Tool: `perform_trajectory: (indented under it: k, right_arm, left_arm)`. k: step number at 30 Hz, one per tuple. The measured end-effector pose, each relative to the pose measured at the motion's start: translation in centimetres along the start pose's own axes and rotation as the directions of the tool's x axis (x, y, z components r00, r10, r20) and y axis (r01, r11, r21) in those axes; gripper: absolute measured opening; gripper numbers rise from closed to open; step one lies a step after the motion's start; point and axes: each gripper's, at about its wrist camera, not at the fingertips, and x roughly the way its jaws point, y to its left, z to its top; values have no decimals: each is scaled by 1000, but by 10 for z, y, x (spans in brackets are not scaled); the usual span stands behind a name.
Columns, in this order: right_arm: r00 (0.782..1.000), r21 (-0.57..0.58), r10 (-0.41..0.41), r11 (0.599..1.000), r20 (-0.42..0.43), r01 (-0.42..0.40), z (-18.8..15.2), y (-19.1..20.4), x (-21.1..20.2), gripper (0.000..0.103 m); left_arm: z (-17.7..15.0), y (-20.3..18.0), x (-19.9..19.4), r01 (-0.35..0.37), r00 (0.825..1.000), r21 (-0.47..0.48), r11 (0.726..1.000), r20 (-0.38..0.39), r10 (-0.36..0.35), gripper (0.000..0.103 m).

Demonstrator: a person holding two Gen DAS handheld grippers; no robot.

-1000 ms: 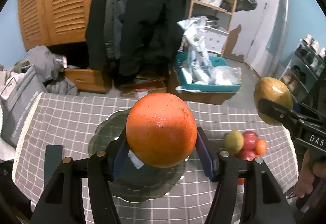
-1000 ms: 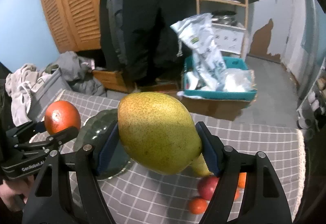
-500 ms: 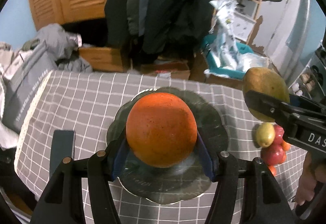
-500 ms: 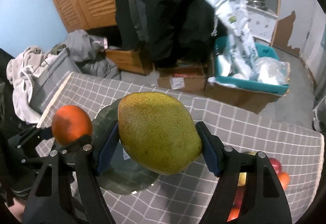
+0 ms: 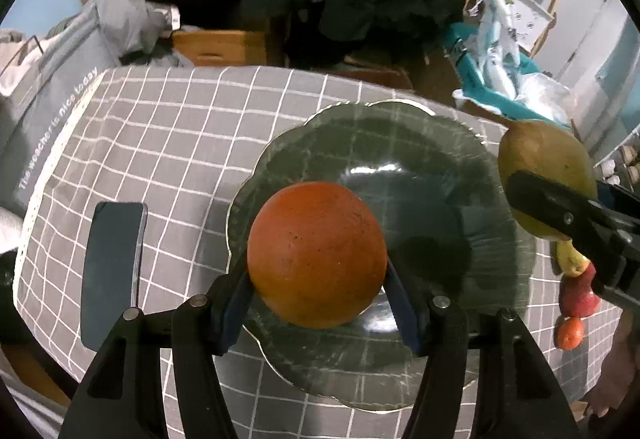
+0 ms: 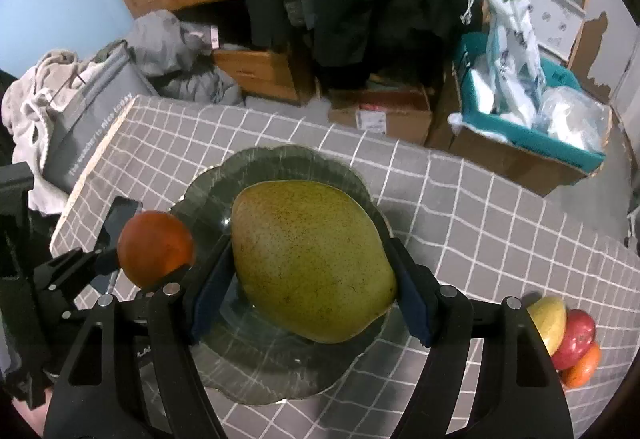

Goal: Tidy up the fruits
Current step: 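Lower the large orange into the bowl and open the left tool, then lower the large green pear into the bowl and open the right tool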

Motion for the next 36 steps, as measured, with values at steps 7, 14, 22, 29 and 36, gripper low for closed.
perform_trajectory:
  k: [7,14,22,29,36]
  right_arm:
    - [999,-6,6,1000,-42,-6,-2,3,16,75]
    - [998,1,9,1000,-63,-9,-6,3,25,75]
    - [996,8,15,1000,-83,-14,-9,0,34,75]
    - [995,31,29,999,-96,-26,-10,-5,37,75]
    - [991,45,40,998,-129,-35,-11,-6,45,76]
  left_arm:
    - [-2,2,16,11,998,-24,1000,-64,-13,64]
    - [-7,3,29,0,993,-25,1000,-121,-3,64]
    - [-7,-2,24,-1,997,-3,1000,-82,0,86]
    - [-8,-1,24,-12,995,4,1000,-100,12,88]
    - [-9,14,18,-29,994,-45,999,-106,24,88]
